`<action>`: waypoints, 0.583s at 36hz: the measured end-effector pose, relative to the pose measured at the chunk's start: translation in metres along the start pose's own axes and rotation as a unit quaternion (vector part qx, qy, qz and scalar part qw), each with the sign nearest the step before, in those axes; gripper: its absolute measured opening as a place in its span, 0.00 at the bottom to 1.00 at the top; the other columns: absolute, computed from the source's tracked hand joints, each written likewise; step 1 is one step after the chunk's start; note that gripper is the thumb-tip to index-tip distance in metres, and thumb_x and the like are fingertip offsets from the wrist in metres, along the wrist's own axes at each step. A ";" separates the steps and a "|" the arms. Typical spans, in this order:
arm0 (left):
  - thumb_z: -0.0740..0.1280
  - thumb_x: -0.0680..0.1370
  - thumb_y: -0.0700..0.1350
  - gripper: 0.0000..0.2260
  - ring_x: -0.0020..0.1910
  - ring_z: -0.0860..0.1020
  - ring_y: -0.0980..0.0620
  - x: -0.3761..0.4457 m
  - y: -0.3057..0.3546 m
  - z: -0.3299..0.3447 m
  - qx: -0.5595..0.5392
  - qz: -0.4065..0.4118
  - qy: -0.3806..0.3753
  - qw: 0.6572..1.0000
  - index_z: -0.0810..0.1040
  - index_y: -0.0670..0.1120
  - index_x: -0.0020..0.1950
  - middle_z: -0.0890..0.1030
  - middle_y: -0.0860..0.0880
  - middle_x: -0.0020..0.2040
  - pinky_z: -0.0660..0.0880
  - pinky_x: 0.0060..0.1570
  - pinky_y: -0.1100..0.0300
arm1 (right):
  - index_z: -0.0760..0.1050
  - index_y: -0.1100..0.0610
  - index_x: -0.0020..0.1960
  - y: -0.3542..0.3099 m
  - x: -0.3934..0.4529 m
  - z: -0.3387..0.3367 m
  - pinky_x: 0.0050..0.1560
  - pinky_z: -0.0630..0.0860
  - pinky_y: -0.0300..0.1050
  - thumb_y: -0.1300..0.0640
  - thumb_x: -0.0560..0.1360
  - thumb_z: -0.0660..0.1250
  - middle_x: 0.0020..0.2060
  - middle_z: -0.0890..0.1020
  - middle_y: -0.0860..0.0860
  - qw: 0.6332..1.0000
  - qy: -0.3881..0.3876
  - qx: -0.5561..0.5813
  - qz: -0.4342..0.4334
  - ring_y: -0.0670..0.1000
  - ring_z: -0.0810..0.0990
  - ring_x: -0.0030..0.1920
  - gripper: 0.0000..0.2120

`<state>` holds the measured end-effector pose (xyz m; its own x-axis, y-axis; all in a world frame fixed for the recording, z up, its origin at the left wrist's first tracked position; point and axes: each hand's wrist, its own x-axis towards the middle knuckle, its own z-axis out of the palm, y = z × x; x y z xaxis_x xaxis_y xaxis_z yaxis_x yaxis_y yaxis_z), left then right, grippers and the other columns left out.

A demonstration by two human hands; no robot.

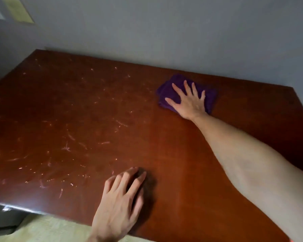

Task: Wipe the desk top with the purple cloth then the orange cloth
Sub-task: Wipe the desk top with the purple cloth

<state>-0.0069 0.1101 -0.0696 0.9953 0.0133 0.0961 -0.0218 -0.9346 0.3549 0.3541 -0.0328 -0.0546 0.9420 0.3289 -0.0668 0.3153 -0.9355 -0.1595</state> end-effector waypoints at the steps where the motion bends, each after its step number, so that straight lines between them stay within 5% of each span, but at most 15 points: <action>1: 0.59 0.80 0.54 0.21 0.60 0.75 0.51 0.000 -0.002 0.003 0.005 0.003 -0.005 1.000 0.71 0.52 0.73 0.73 0.51 0.69 0.66 0.63 0.49 | 0.47 0.33 0.81 0.002 0.014 -0.002 0.79 0.41 0.70 0.21 0.75 0.46 0.84 0.47 0.47 1.000 -0.003 0.000 -0.002 0.55 0.43 0.83 0.38; 5: 0.65 0.78 0.54 0.23 0.62 0.74 0.51 -0.001 -0.008 0.006 0.007 0.011 -0.009 1.000 0.70 0.53 0.74 0.72 0.51 0.71 0.67 0.62 0.48 | 0.47 0.34 0.82 0.007 0.049 -0.009 0.78 0.40 0.70 0.20 0.74 0.45 0.84 0.47 0.48 1.000 -0.013 -0.001 -0.019 0.56 0.43 0.83 0.40; 12: 0.56 0.81 0.52 0.20 0.63 0.72 0.53 0.000 0.001 -0.005 -0.007 0.008 -0.007 1.000 0.71 0.53 0.73 0.72 0.52 0.68 0.62 0.64 0.55 | 0.45 0.36 0.83 0.009 0.047 -0.009 0.78 0.39 0.71 0.23 0.77 0.43 0.84 0.46 0.48 0.998 -0.023 -0.028 -0.047 0.58 0.42 0.83 0.37; 21: 0.55 0.81 0.51 0.19 0.58 0.74 0.49 -0.001 0.006 -0.007 0.009 -0.001 0.017 1.000 0.73 0.50 0.70 0.74 0.51 0.66 0.65 0.61 0.53 | 0.47 0.34 0.82 0.004 -0.079 0.009 0.78 0.44 0.70 0.26 0.78 0.45 0.84 0.48 0.47 0.990 -0.003 -0.026 -0.139 0.58 0.45 0.83 0.34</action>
<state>-0.0087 0.1070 -0.0609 0.9916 0.0259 0.1268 -0.0188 -0.9407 0.3386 0.2801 -0.0617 -0.0590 0.8178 0.5746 -0.0326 0.5675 -0.8145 -0.1208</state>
